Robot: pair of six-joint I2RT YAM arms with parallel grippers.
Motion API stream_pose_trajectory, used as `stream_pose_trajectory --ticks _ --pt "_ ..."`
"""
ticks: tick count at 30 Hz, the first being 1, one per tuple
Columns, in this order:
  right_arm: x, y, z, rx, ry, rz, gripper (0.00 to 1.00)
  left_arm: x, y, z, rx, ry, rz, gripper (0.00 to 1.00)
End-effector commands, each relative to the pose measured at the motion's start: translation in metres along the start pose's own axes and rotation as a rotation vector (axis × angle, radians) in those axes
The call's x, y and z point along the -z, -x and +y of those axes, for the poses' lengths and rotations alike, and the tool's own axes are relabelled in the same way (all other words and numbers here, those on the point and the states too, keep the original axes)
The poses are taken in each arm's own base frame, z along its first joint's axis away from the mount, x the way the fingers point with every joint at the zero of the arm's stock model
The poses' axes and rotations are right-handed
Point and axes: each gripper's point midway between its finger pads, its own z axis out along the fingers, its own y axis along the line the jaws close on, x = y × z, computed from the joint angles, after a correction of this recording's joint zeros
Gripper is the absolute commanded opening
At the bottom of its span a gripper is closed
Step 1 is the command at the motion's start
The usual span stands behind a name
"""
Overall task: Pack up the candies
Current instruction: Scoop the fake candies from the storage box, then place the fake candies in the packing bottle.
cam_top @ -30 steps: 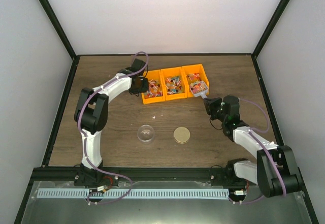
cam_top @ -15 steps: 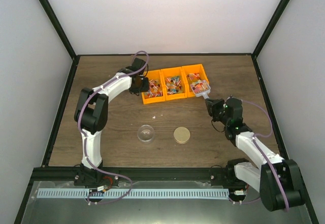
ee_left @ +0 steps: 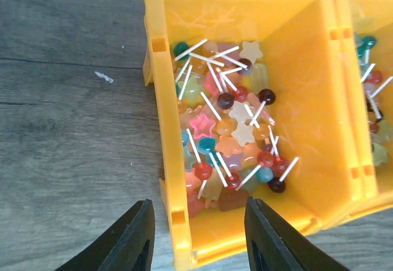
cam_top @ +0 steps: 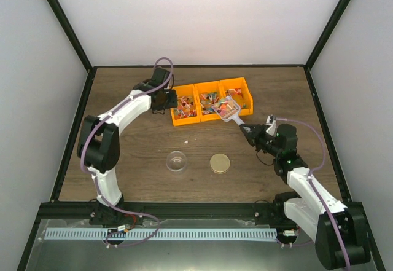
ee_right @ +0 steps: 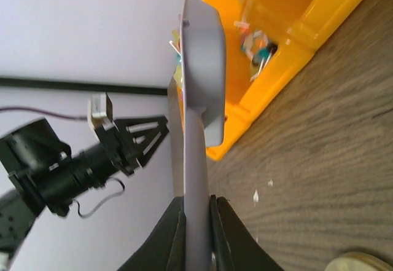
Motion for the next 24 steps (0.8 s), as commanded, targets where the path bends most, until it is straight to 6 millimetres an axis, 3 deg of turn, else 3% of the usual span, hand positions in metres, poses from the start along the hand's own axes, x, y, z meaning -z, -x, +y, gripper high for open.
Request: stream_pose_trajectory --ticks 1,8,11,16,19,24 --pt "0.004 -0.032 0.027 0.141 0.156 0.199 0.01 0.031 0.012 0.003 0.032 -0.021 -0.079 0.43" --pt "0.020 -0.059 0.040 0.160 0.289 0.306 0.01 0.060 -0.008 0.040 0.087 0.039 -0.090 0.44" --pt "0.021 -0.082 0.037 0.154 0.319 0.392 0.01 0.074 -0.020 0.054 0.114 0.056 -0.093 0.44" --pt "0.030 -0.102 0.032 0.187 0.338 0.454 0.01 0.089 -0.037 0.074 0.132 0.090 -0.088 0.45" --pt "0.038 -0.120 0.030 0.226 0.342 0.521 0.01 0.092 -0.043 0.080 0.156 0.086 -0.090 0.45" --pt "0.047 -0.144 0.010 0.254 0.296 0.611 0.01 0.094 -0.049 0.082 0.180 0.077 -0.105 0.45"
